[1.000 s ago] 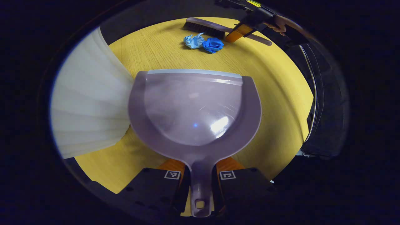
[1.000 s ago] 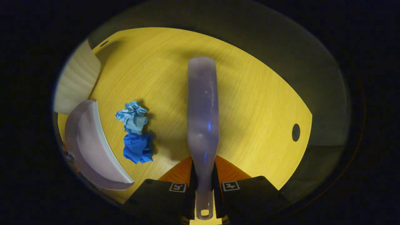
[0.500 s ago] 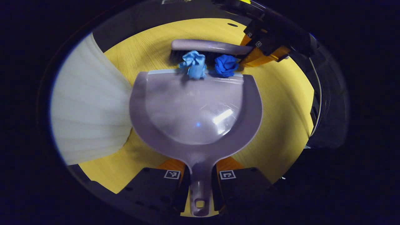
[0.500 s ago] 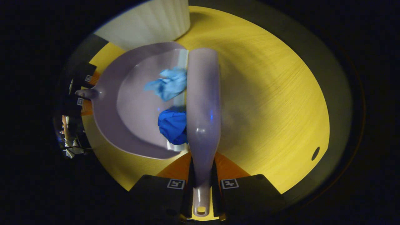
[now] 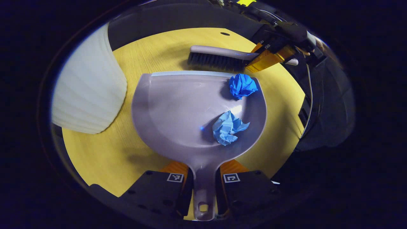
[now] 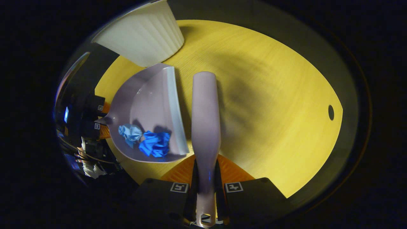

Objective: Pick up the small broom and dustpan from the desktop, sweep the trash into the dustpan with the broom, and then empty the trash into the garbage bin.

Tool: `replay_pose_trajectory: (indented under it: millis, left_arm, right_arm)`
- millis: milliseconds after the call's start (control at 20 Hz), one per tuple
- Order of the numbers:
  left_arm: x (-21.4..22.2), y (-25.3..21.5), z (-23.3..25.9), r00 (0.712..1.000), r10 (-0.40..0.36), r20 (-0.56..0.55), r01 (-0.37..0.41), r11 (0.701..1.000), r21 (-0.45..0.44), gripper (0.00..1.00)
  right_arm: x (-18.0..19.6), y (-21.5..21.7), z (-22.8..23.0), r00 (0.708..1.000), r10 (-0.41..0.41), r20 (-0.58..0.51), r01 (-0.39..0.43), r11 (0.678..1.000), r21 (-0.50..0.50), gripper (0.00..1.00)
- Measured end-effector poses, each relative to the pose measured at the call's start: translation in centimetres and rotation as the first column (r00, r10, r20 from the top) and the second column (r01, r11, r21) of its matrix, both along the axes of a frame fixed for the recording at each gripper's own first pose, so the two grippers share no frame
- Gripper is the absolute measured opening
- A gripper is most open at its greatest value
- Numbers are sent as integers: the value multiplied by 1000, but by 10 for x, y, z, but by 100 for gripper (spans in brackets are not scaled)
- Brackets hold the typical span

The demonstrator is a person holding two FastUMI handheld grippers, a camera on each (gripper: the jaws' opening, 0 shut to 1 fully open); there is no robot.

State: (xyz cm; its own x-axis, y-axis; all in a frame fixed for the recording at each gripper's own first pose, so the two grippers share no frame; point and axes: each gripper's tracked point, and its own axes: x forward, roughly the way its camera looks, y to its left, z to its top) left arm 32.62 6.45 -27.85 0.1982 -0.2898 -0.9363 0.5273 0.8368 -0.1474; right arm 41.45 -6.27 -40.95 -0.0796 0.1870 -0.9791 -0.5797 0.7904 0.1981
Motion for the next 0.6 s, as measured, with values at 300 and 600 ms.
replay_pose_trajectory:
  millis: [300, 600]
  left_arm:
    - [-43, 53, 127, 995, 60, 81, -59, 998, -18, 29]
    - [-4, 153, 234, 945, 275, 178, -292, 954, 76, 28]
  right_arm:
    - [24, -43, -33, 997, -63, 44, 61, 998, 32, 28]
    - [23, -51, -6, 988, -115, 100, 104, 988, 110, 28]
